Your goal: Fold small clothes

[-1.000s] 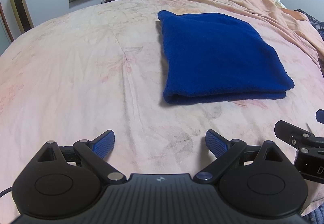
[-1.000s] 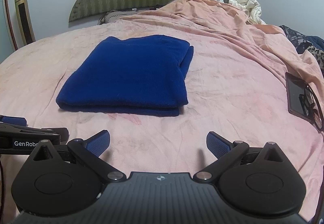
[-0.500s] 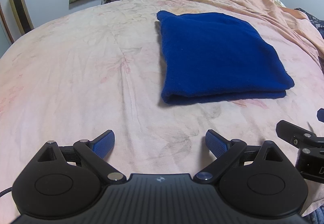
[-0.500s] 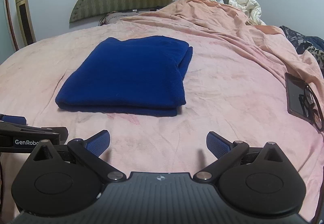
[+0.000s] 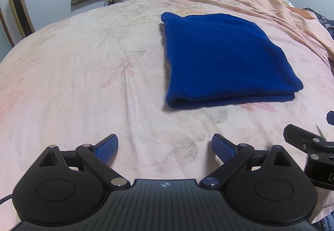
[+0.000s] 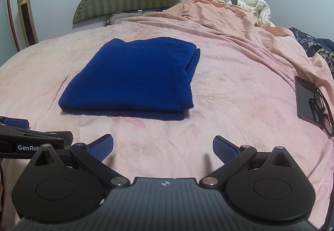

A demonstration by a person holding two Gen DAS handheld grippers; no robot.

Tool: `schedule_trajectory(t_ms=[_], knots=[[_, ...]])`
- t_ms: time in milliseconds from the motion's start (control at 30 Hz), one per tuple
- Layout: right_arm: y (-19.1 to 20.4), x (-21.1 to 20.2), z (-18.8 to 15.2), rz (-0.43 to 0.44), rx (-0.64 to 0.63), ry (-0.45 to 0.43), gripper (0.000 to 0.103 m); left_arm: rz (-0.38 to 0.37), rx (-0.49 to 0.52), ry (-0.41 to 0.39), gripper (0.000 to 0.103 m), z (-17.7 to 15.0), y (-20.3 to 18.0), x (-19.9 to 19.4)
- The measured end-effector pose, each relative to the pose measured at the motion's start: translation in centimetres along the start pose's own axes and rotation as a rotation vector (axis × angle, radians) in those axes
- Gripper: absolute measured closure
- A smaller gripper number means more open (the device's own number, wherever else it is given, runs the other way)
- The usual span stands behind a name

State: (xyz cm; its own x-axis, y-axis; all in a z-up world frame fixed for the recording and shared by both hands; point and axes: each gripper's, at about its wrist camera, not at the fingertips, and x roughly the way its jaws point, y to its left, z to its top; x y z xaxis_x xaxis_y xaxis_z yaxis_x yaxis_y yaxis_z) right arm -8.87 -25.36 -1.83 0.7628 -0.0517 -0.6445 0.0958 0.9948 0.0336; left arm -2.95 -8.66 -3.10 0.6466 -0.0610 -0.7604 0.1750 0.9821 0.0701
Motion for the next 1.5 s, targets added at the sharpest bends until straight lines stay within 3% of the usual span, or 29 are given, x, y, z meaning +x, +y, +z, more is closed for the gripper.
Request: schedule_trajectory(t_ms=[1500], knots=[[-0.02,-0.13,-0.08,-0.002,-0.022,-0.003,0.0,0.022,-0.015,0.001,0.006,-0.01,0.44,-0.08]])
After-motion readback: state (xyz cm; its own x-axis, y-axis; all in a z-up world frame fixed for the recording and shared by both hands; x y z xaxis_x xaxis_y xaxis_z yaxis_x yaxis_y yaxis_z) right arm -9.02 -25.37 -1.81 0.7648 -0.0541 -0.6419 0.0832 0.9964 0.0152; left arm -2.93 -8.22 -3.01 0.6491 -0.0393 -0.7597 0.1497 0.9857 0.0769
